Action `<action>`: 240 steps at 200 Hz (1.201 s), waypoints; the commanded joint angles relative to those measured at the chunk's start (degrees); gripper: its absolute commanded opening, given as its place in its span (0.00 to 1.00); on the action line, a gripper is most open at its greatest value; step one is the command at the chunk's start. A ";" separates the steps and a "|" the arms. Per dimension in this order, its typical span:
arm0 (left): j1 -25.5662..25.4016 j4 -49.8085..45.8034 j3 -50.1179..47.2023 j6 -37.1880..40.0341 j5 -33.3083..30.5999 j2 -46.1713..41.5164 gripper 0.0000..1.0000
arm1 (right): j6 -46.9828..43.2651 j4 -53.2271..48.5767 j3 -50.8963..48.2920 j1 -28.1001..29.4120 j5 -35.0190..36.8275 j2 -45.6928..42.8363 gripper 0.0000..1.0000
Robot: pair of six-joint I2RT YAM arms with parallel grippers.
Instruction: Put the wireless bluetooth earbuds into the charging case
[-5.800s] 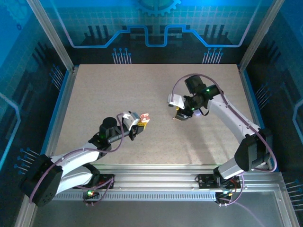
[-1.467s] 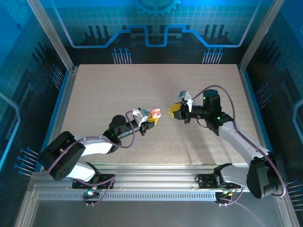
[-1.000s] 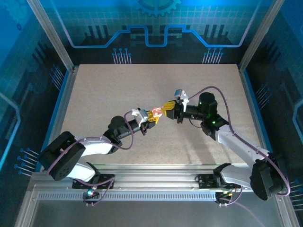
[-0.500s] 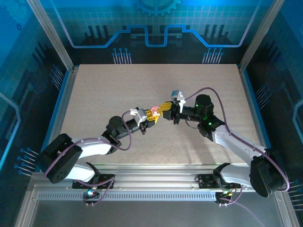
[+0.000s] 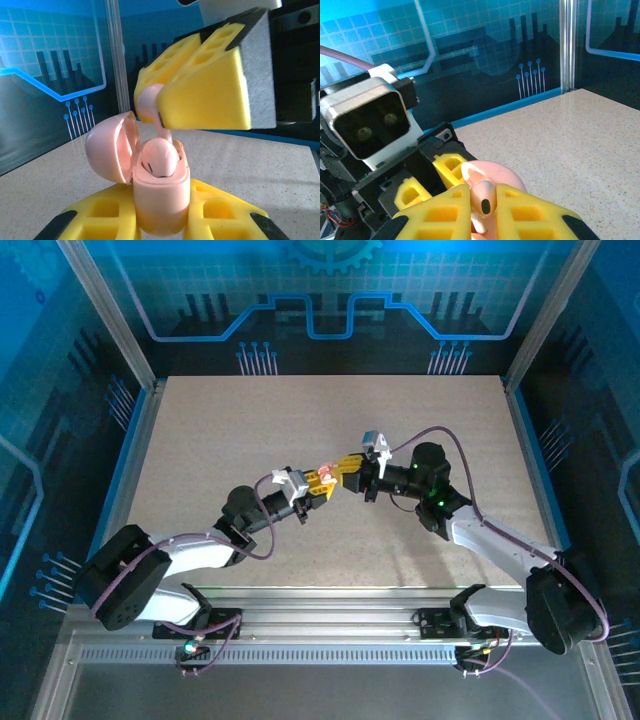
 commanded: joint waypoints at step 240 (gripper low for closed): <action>-0.43 2.72 0.07 -0.75 -0.36 -2.78 0.12 | 0.56 -0.06 -2.40 0.71 -0.25 -0.83 0.26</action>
